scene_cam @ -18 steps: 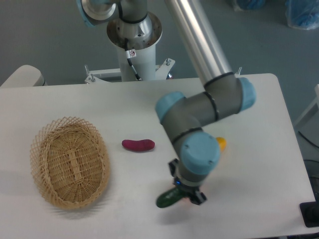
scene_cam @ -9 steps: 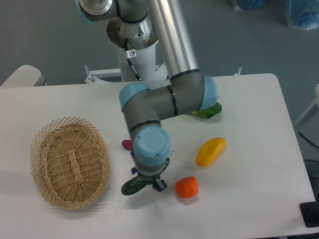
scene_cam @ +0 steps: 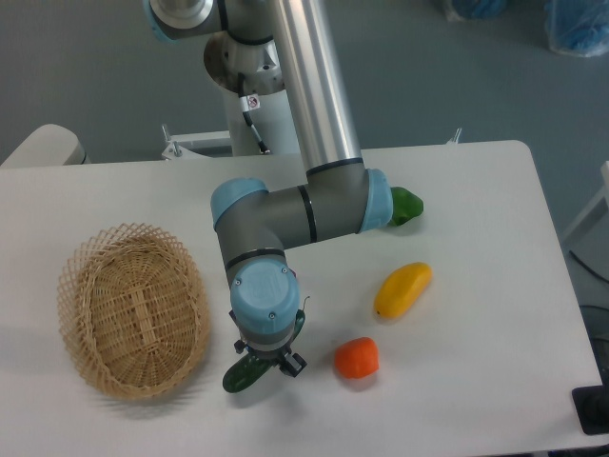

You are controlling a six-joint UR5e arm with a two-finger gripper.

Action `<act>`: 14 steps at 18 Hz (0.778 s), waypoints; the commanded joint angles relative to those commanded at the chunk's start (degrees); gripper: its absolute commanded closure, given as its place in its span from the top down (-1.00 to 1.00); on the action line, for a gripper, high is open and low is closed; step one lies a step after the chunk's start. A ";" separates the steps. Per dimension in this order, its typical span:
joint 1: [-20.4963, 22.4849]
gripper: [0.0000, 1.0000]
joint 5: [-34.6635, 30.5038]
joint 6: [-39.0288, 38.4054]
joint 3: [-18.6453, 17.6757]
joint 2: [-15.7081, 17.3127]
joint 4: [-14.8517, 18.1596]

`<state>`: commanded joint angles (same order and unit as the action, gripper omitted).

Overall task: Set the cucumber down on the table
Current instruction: 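Lower the cucumber onto the table beside the basket, then open the gripper to release the cucumber and lift away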

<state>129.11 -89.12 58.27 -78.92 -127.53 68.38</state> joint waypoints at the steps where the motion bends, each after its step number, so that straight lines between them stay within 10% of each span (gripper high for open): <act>1: 0.00 -0.01 -0.17 -0.17 0.09 -0.09 0.00; 2: 0.00 0.23 -0.26 -0.26 0.00 -0.09 0.00; 3: 0.00 0.99 -0.35 -0.26 -0.09 -0.18 -0.17; 14: 5.36 1.00 -2.64 8.42 3.33 0.09 0.00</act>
<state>134.47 -91.76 66.69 -75.59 -127.44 68.38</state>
